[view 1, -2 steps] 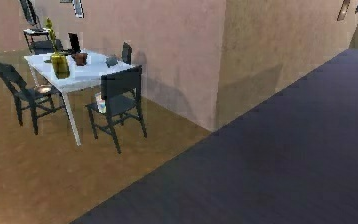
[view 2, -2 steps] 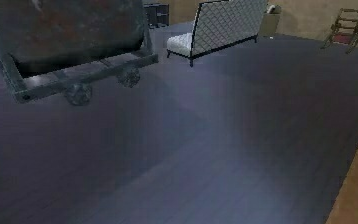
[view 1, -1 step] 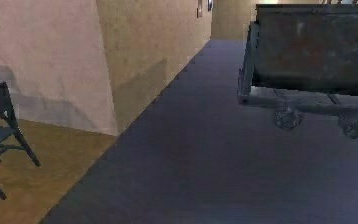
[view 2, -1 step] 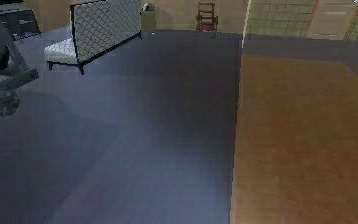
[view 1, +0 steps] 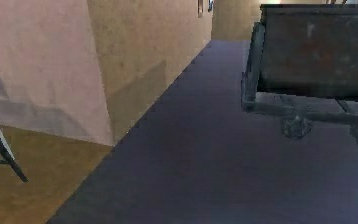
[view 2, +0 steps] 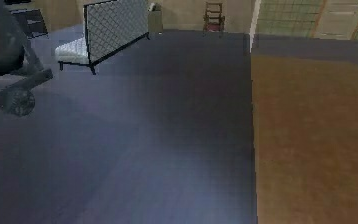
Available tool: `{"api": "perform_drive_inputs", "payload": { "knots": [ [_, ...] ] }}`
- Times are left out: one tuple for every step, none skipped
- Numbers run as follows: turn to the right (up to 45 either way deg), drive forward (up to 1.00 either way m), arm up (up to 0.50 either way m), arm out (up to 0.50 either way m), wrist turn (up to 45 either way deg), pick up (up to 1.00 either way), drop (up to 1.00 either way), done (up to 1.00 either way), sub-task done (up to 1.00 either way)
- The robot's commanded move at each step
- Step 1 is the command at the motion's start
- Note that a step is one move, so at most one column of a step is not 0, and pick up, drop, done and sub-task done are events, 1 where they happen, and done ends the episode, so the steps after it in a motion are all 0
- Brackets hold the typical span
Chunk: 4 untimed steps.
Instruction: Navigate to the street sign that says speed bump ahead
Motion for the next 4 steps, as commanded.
{"api": "perform_drive_inputs", "payload": {
  "knots": [
    [0.0,1.0,0.0,0.0,0.0,0.0,0.0,0.0,0.0],
    [0.0,1.0,0.0,0.0,0.0,0.0,0.0,0.0,0.0],
    [0.0,0.15,0.0,0.0,0.0,0.0,0.0,0.0,0.0],
    [15.0,0.0,0.0,0.0,0.0,0.0,0.0,0.0,0.0]
  ]
}}
